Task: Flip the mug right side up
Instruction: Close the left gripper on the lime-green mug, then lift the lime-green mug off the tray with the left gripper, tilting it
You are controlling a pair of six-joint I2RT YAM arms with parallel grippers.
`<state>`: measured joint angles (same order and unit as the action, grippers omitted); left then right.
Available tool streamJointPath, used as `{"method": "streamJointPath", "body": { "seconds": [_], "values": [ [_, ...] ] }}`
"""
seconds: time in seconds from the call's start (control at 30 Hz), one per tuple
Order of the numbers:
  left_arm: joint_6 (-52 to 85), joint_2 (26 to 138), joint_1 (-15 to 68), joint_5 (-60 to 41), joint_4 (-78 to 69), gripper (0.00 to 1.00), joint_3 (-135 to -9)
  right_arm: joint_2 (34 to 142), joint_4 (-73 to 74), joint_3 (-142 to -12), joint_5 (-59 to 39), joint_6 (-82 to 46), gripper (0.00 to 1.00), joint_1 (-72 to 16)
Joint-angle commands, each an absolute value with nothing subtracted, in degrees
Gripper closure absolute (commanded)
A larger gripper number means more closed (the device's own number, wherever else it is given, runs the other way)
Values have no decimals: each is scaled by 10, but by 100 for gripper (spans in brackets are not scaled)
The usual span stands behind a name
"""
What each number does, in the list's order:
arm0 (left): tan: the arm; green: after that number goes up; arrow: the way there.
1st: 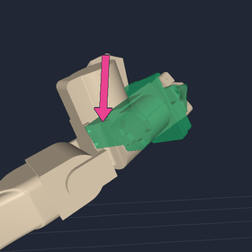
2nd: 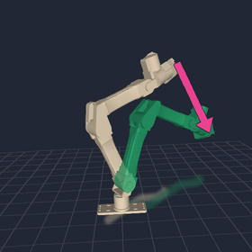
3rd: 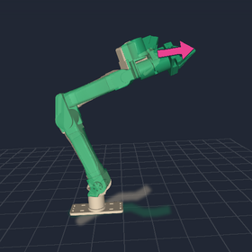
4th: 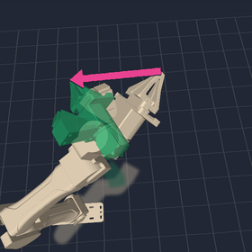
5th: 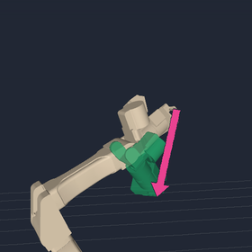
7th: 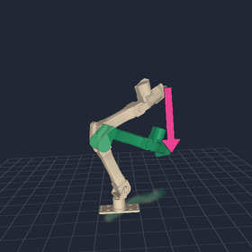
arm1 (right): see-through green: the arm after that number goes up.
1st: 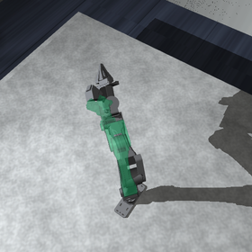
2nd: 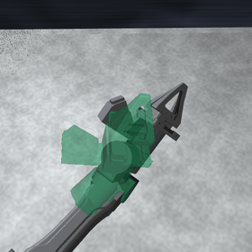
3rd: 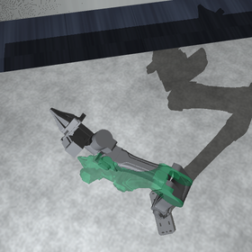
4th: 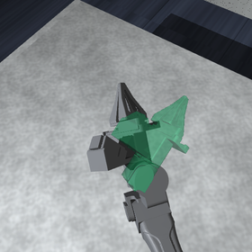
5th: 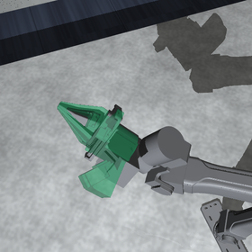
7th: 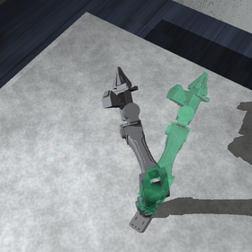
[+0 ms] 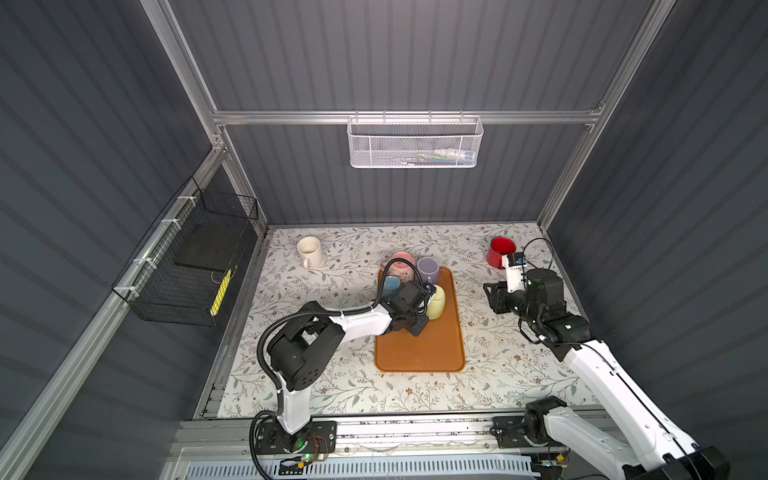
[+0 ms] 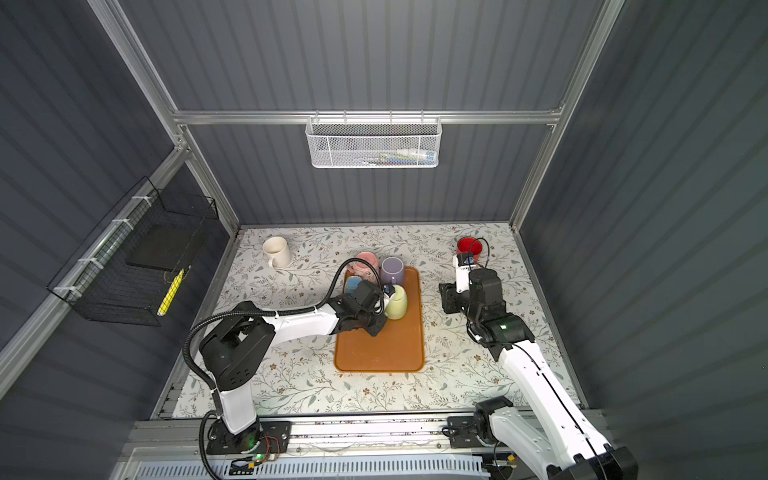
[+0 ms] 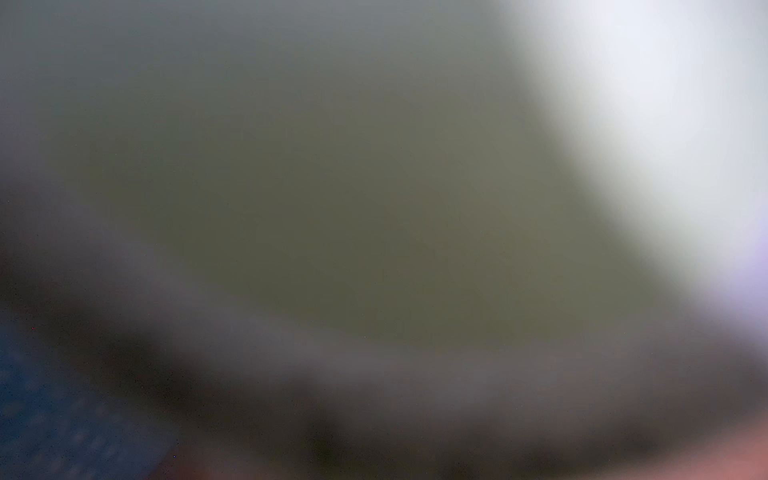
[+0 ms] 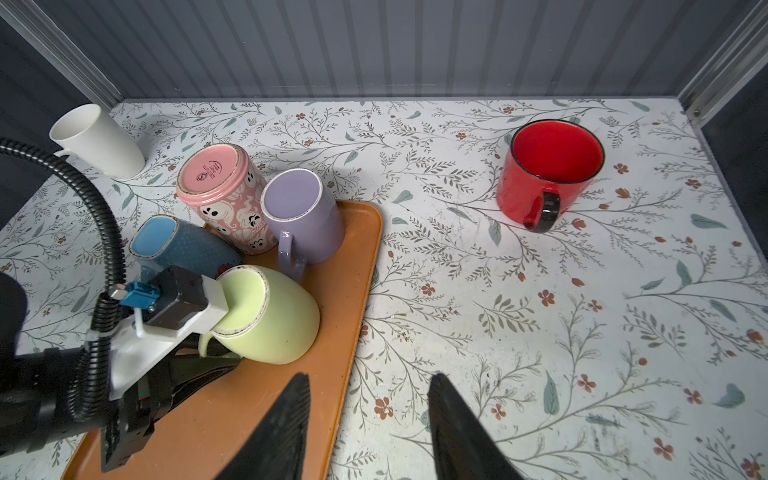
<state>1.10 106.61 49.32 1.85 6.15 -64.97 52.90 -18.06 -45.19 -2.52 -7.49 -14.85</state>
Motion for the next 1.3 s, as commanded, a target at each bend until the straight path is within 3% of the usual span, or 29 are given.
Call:
{"method": "streamJointPath", "body": {
  "seconds": [0.0,0.67,0.97,1.27],
  "values": [
    [19,1016,488,5,5,100,-655,519,-182,-449,-17,-79,51,-151],
    [70,899,441,-90,-40,100,-636,505,-148,-435,-70,-106,51,-128],
    [129,843,393,-184,-84,100,-616,495,-63,-392,-186,-119,51,-101],
    [219,815,336,-285,-166,100,-581,502,107,-334,-387,-157,51,-100]
  ]
}}
